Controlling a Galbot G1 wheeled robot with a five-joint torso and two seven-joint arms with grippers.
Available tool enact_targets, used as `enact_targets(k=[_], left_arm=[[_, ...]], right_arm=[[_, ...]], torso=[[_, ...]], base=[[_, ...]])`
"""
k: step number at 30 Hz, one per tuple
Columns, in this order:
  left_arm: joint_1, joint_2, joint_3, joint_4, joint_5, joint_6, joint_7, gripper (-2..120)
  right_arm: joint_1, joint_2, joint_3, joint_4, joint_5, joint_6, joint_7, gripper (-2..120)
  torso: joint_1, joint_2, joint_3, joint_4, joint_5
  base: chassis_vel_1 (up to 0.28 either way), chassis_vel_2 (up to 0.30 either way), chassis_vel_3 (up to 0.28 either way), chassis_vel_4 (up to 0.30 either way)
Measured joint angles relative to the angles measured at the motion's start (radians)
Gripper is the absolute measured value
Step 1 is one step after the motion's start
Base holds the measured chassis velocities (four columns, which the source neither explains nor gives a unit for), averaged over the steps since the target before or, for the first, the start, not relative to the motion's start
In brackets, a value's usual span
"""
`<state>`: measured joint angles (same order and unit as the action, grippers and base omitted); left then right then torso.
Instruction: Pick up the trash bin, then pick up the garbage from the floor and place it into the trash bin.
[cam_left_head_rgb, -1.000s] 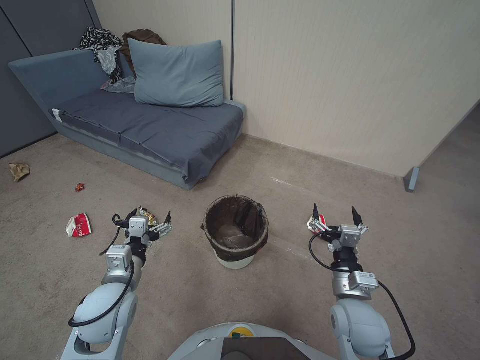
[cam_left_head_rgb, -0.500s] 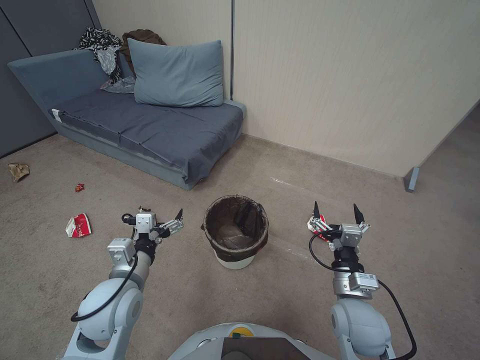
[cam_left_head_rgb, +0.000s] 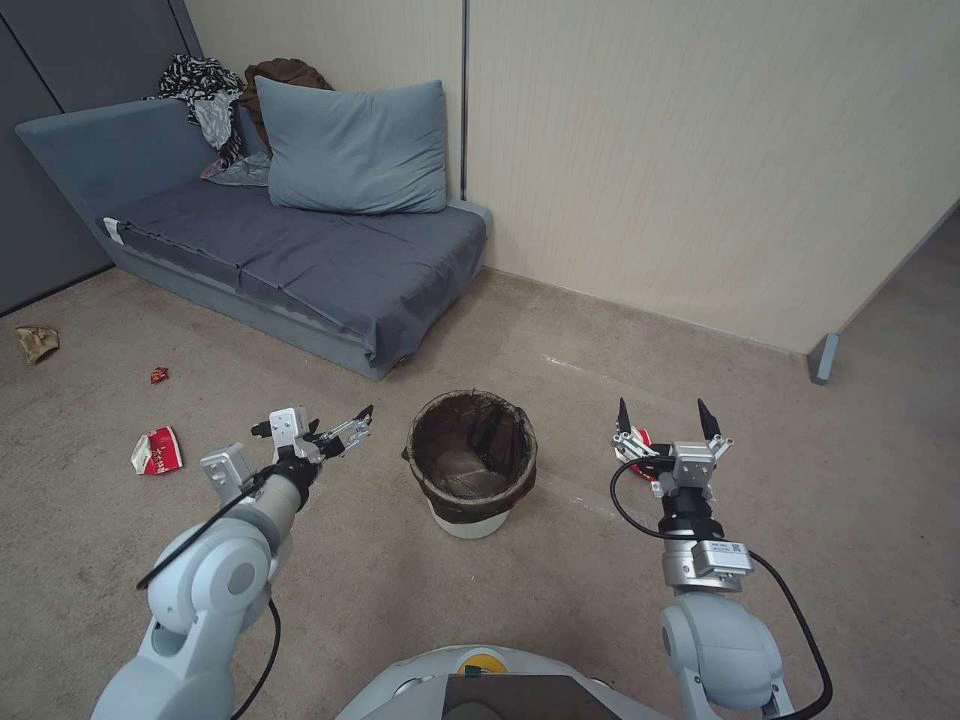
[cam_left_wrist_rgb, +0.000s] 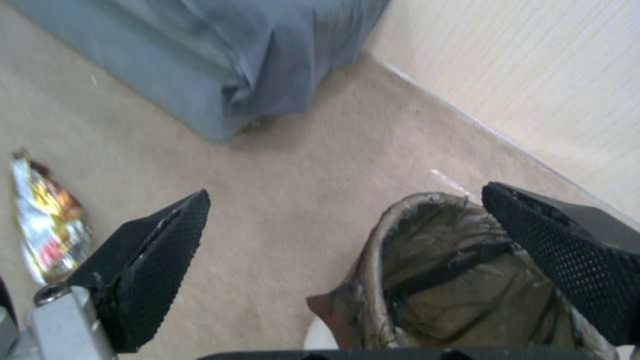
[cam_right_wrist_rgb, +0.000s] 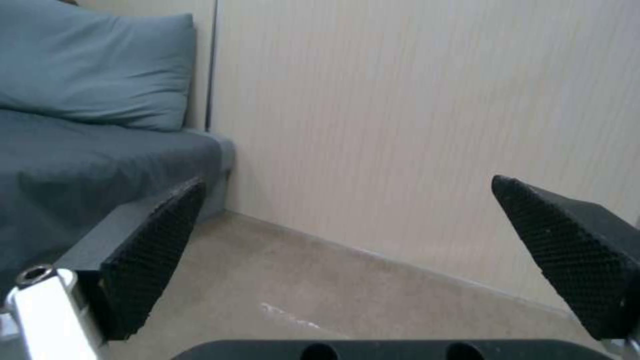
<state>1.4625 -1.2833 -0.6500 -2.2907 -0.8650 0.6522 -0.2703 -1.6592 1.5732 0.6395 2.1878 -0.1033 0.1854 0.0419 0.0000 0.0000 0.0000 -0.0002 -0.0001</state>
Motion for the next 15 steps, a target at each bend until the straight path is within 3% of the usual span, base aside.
enact_targets(k=[5,15], left_arm=[[-0.041,0.007,-0.001,0.057,-0.132,0.027,-0.008,100],[-0.084,0.028,0.022,0.152,-0.138,0.050,0.034,100]], right_arm=[[-0.008,-0.001,-0.001,0.008,-0.016,0.009,-0.005,100],[-0.012,0.003,-0.006,0.010,-0.027,0.015,-0.007,100]], torso=[[0.000,0.000,0.000,0.0002,0.0000],[0.000,0.000,0.000,0.0002,0.0000]], base=[[0.000,0.000,0.000,0.000],[0.000,0.000,0.000,0.000]])
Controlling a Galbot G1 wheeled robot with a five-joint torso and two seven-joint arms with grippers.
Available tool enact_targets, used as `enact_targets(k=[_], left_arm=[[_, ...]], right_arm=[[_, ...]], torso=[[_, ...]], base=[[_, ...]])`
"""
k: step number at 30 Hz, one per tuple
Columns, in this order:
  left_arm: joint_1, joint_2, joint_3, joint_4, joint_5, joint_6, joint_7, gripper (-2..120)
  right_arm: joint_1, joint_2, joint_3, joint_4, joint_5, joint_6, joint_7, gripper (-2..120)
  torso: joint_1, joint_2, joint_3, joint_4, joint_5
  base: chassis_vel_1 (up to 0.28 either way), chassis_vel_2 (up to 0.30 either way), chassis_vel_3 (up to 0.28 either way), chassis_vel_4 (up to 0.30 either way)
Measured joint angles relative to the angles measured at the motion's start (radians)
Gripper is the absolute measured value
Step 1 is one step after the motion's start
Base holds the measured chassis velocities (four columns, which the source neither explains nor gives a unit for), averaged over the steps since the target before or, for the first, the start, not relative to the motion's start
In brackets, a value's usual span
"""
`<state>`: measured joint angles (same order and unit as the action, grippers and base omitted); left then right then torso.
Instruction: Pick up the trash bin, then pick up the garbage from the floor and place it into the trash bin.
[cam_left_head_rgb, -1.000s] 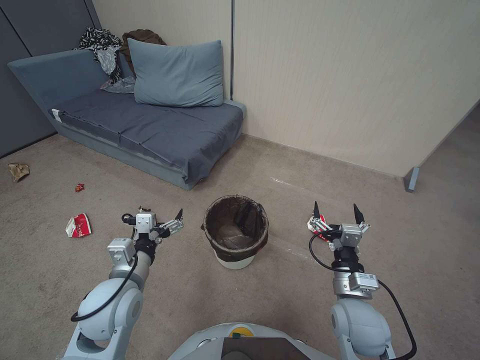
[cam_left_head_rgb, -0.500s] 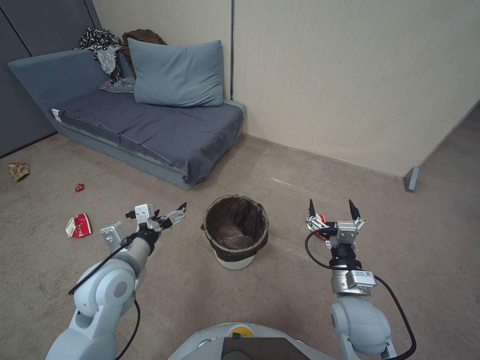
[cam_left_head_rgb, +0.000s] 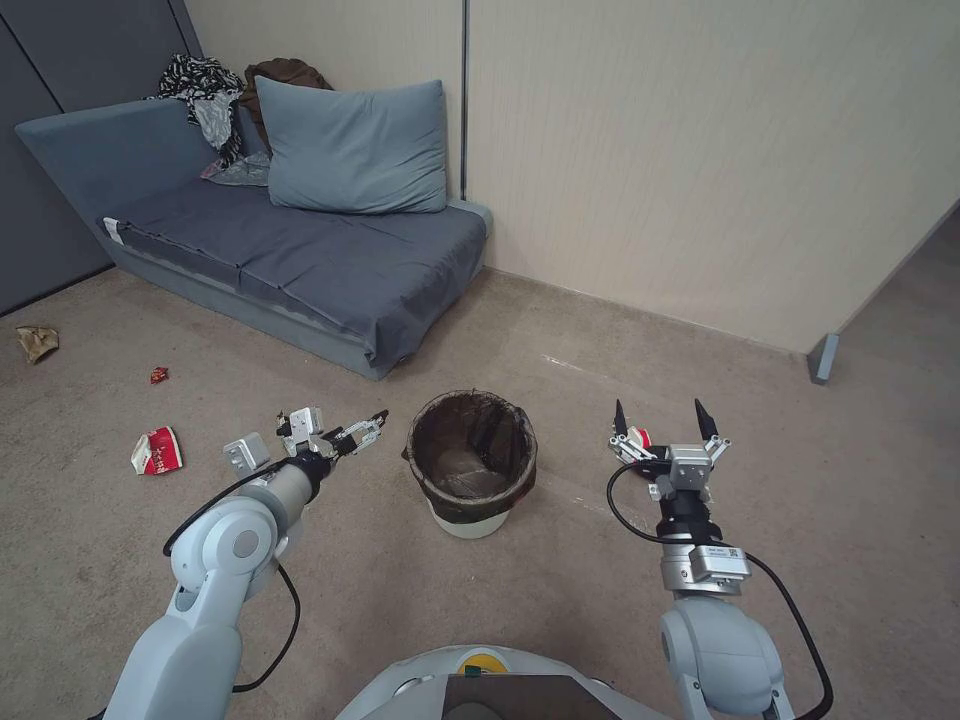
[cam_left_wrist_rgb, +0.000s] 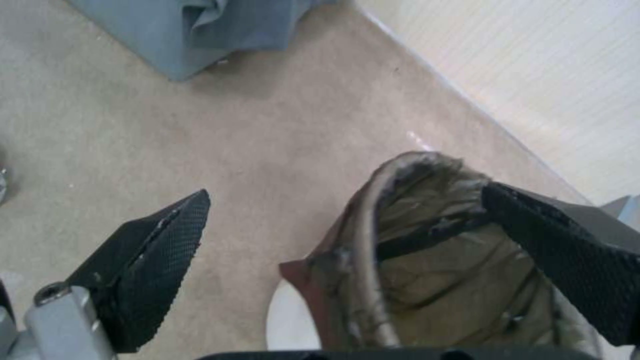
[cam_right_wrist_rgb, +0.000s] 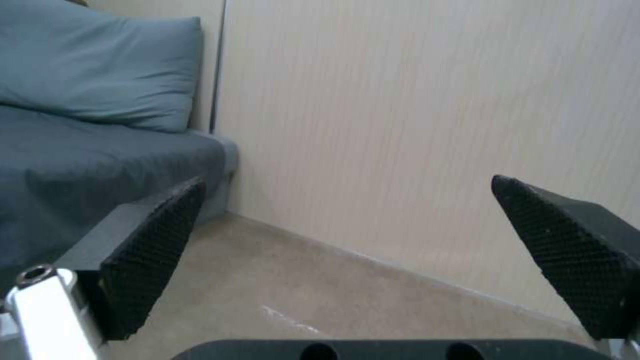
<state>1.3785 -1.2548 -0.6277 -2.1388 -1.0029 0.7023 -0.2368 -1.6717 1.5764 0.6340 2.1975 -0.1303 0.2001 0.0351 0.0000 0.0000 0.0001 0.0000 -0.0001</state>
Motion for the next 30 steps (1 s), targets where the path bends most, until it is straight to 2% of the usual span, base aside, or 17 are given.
enact_targets(k=[4,9,16,20,30], left_arm=[[-0.009,0.005,0.007,0.036,0.009,0.000,0.011,100],[-0.051,0.005,0.055,0.107,0.033,-0.003,0.040,100],[-0.084,0.003,0.083,0.141,0.043,-0.008,0.055,100],[-0.129,-0.011,0.116,0.197,0.069,-0.023,0.080,100],[-0.184,-0.016,0.126,0.229,0.075,-0.028,0.088,100]], right_arm=[[-0.002,0.001,0.000,-0.001,-0.002,0.000,-0.001,100],[-0.001,0.003,-0.001,-0.020,-0.004,0.000,-0.002,100],[0.001,0.004,0.002,-0.031,-0.007,-0.001,-0.002,100],[0.001,0.008,0.006,-0.041,-0.011,-0.001,-0.004,100],[-0.002,0.012,0.008,-0.045,-0.025,-0.001,-0.005,100]], torso=[[0.000,0.000,0.000,0.0001,0.0000],[0.000,0.000,0.000,-0.0001,0.0000],[0.000,0.000,0.000,-0.0001,0.0000],[0.000,0.000,0.000,0.0000,0.0001],[0.000,0.000,0.000,-0.0001,0.0002]], base=[[0.000,0.000,0.000,0.000],[0.000,0.000,0.000,0.000],[0.000,0.000,0.000,0.000],[0.000,0.000,0.000,0.000],[0.000,0.000,0.000,0.000]])
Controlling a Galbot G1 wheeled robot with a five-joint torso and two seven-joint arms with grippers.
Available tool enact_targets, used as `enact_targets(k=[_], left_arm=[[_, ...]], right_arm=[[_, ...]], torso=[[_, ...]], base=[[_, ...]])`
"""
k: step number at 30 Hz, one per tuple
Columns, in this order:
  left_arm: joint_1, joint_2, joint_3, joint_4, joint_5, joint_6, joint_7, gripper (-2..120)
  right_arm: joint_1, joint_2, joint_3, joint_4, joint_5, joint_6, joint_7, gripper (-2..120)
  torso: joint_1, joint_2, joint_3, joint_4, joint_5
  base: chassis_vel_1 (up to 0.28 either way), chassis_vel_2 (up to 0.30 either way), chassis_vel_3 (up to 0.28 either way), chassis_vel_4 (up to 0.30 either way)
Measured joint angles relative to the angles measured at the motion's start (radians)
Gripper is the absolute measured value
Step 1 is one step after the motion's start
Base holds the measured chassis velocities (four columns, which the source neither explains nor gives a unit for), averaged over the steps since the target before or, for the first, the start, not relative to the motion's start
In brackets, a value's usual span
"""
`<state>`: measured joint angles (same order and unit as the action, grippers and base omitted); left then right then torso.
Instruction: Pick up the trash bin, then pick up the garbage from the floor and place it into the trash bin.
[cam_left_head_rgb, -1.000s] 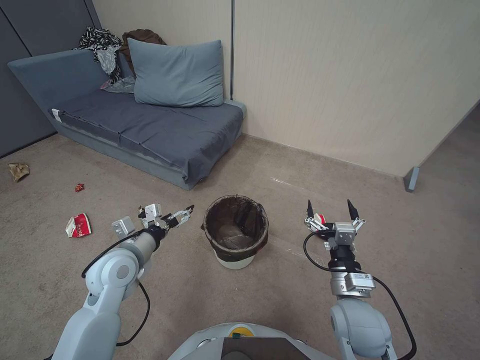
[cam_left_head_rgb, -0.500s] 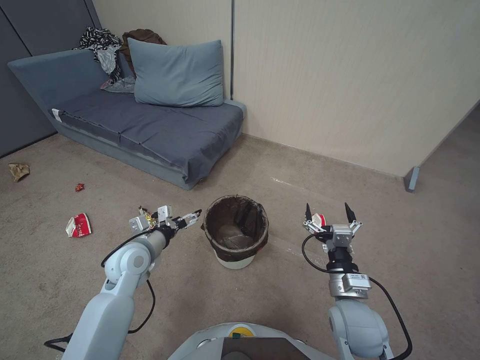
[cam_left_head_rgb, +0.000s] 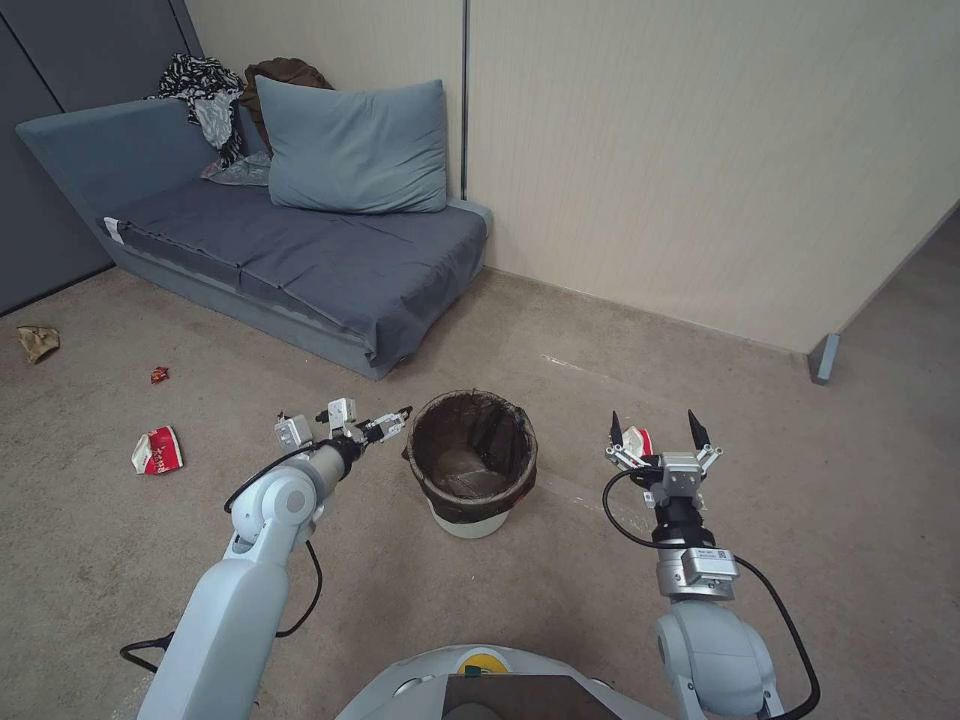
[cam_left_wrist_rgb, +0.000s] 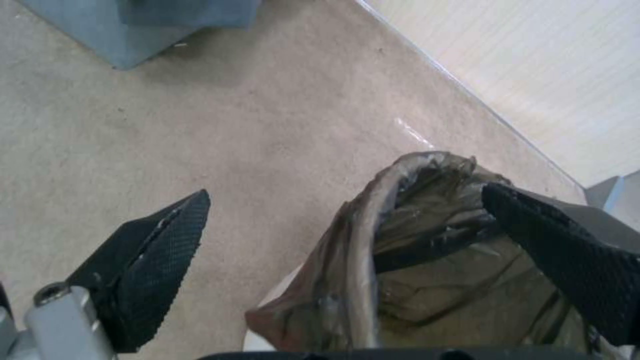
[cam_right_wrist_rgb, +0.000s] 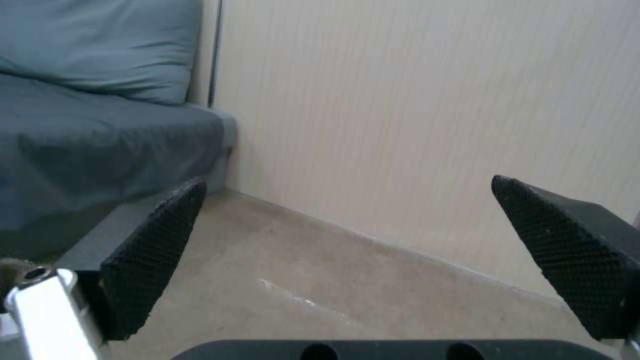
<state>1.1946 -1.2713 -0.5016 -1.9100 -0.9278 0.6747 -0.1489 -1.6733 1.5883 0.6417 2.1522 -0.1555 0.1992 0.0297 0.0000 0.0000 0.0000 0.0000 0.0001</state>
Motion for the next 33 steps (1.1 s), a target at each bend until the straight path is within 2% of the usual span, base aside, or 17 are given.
enact_targets(k=[21,33], left_arm=[[-0.023,-0.030,0.063,0.072,0.048,-0.001,-0.005,100],[-0.007,-0.054,0.104,0.113,0.095,-0.008,0.015,99]], right_arm=[[0.002,0.019,-0.007,0.013,-0.012,0.001,0.000,100],[0.000,0.020,-0.011,0.017,-0.016,0.001,0.000,100]], torso=[[0.000,0.000,0.000,0.0000,0.0000],[0.000,0.000,0.000,0.0000,0.0000]], base=[[0.000,0.000,0.000,0.000],[0.000,0.000,0.000,0.000]])
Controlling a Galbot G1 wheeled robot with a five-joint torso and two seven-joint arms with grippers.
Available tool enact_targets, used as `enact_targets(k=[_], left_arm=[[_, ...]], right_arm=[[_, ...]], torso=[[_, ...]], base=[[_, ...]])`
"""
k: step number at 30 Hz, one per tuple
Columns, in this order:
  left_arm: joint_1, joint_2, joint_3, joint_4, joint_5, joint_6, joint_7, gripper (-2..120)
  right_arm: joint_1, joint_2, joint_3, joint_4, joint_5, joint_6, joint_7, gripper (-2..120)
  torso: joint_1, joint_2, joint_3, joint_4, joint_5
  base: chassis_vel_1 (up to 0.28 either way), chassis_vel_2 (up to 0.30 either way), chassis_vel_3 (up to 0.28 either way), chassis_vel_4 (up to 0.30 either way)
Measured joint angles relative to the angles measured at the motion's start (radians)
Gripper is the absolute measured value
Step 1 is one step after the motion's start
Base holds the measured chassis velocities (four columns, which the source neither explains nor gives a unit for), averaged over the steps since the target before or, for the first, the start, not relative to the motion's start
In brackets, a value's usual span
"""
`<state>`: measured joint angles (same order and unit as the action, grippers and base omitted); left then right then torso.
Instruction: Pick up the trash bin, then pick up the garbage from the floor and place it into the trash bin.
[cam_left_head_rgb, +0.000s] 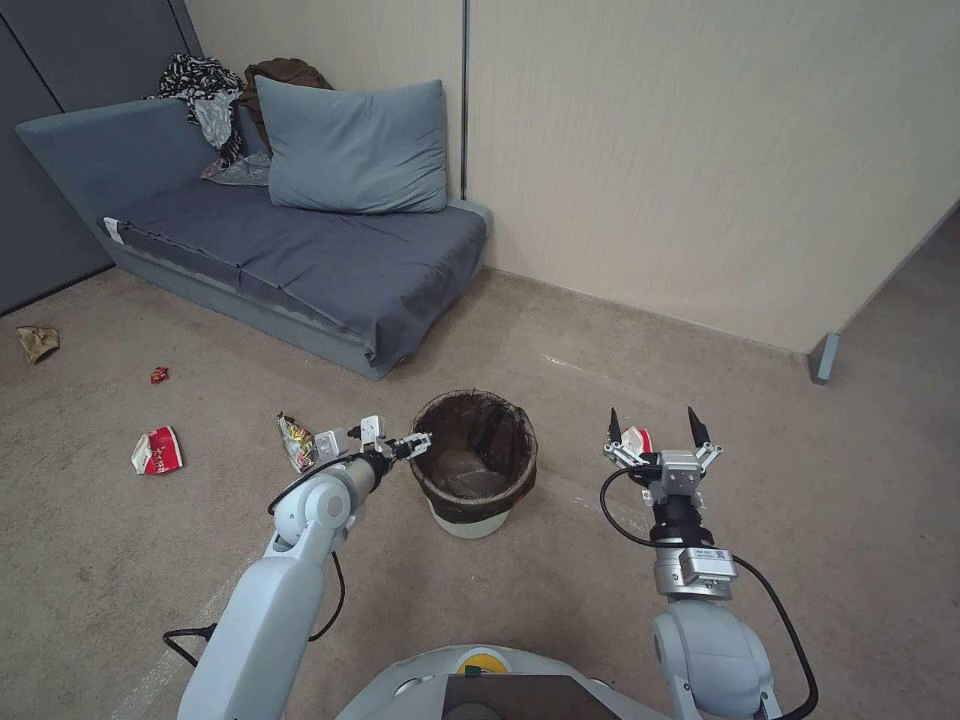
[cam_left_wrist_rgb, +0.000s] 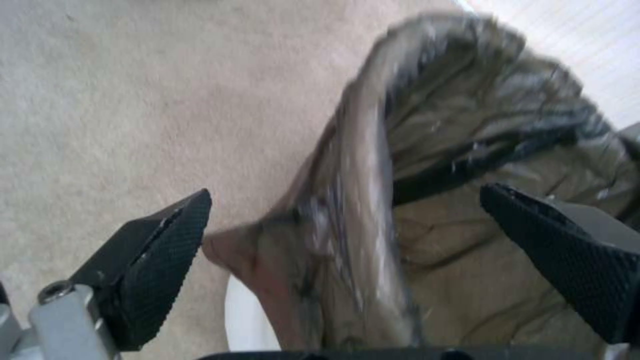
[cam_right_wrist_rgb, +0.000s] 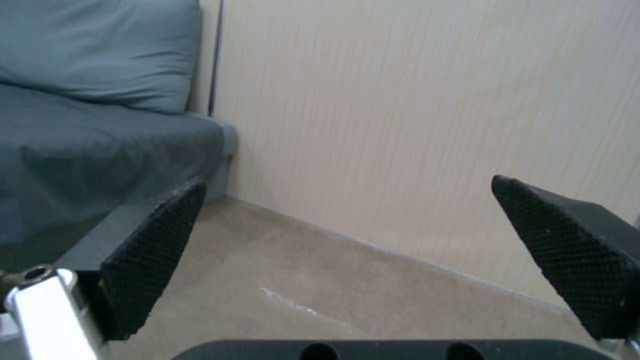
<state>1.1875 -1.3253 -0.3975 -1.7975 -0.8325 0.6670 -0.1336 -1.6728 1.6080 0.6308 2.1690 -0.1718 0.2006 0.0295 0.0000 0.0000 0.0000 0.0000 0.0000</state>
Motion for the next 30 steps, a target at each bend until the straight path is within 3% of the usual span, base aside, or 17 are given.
enact_targets(k=[24,30], left_arm=[[-0.009,-0.027,0.043,0.085,0.067,-0.020,0.032,98],[-0.010,-0.028,0.058,0.091,0.087,-0.019,0.039,86]], right_arm=[[-0.011,0.001,0.001,0.007,-0.004,0.008,-0.013,100],[-0.012,0.000,0.000,0.010,-0.007,0.010,-0.014,100]], torso=[[0.000,0.000,0.000,0.0003,0.0006],[0.000,0.001,0.000,0.0002,0.0003]], base=[[0.000,0.000,0.000,0.000],[0.000,0.000,0.000,0.000]])
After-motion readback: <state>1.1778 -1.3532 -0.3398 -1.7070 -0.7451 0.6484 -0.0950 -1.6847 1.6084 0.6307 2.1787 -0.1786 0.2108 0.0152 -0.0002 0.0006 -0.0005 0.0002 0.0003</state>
